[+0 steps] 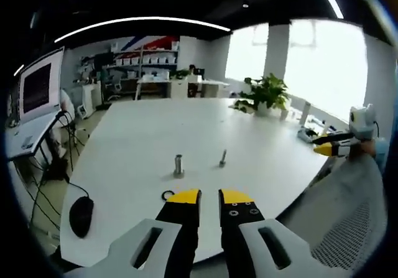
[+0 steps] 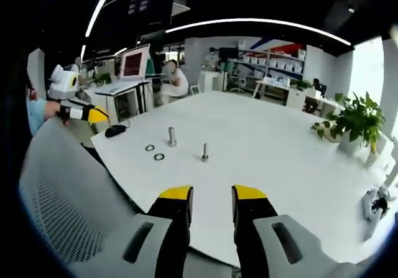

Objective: Place the washer onto the threaded stud by aligning its center hole with the stud, sliding it down to the base, and recovering from edge contact or off-axis alignment until the washer reaches the visible bottom stop.

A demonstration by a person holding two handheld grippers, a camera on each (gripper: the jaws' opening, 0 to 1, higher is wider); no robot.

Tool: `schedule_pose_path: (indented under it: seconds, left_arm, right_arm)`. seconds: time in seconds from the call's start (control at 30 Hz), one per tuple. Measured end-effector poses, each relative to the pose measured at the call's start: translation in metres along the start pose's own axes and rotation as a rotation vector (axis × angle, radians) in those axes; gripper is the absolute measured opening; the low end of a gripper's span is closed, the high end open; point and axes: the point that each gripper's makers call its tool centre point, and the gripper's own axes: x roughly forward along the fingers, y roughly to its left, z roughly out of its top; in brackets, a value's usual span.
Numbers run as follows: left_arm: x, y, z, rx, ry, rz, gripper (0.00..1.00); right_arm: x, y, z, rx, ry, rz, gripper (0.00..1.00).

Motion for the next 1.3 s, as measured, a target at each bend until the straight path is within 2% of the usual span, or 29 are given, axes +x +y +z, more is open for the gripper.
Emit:
schedule_pose_path:
  seconds: [0.07,0.13,0.23,0.33,0.47,0.63,0.73,0.8,0.87,0.97,1.13,1.17,1.2,1.23,1.3]
  left_arm:
    - [0.007,0.008,-0.003,-0.016,0.04,-0.014,0.11]
    - [0.016,0.018,-0.007,0.003,0.091,-0.03,0.12]
    - [0.028,0.041,-0.014,0.132,0.159,-0.016,0.12]
    - [0.039,0.051,-0.021,0.13,0.199,-0.028,0.12]
    - [0.057,0.065,-0.025,0.182,0.235,-0.025,0.12]
    - [0.082,0.071,-0.033,0.236,0.28,-0.055,0.15]
    - [0.106,0.073,-0.048,0.249,0.331,-0.08,0.15]
    - [0.117,0.07,-0.052,0.279,0.353,-0.097,0.15]
    - [0.125,0.072,-0.053,0.307,0.362,-0.092,0.15]
    - [0.14,0.078,-0.062,0.278,0.382,-0.074,0.15]
    - [0.161,0.09,-0.074,0.282,0.414,-0.042,0.15]
    - [0.162,0.09,-0.076,0.286,0.422,-0.042,0.15]
    - [0.162,0.094,-0.082,0.334,0.46,-0.04,0.15]
    - [0.164,0.094,-0.083,0.341,0.458,-0.039,0.15]
    - [0.165,0.092,-0.086,0.301,0.46,-0.053,0.15]
  right_arm:
    - [0.0,-0.001,-0.001,0.021,-0.002,-0.001,0.27]
    - [0.0,-0.002,-0.001,0.019,0.0,-0.002,0.27]
    - [0.0,-0.003,-0.002,0.036,0.0,-0.002,0.27]
    - [0.001,-0.003,-0.001,0.033,0.001,0.001,0.26]
    - [0.001,-0.004,-0.001,0.047,0.001,0.0,0.25]
    - [0.003,-0.004,0.0,0.057,0.0,0.002,0.25]
    - [0.003,-0.004,0.0,0.063,0.001,0.002,0.24]
    - [0.004,-0.003,0.0,0.067,0.004,0.005,0.24]
    - [0.004,-0.003,-0.002,0.071,0.009,0.01,0.24]
    - [0.004,-0.004,-0.003,0.078,0.011,0.011,0.23]
    - [0.005,-0.003,-0.002,0.081,0.019,0.015,0.22]
    - [0.005,-0.003,-0.003,0.075,0.022,0.017,0.2]
    - [0.006,-0.002,-0.003,0.071,0.027,0.021,0.2]
    - [0.006,-0.001,-0.004,0.072,0.031,0.023,0.2]
    - [0.006,-0.002,-0.005,0.078,0.037,0.022,0.2]
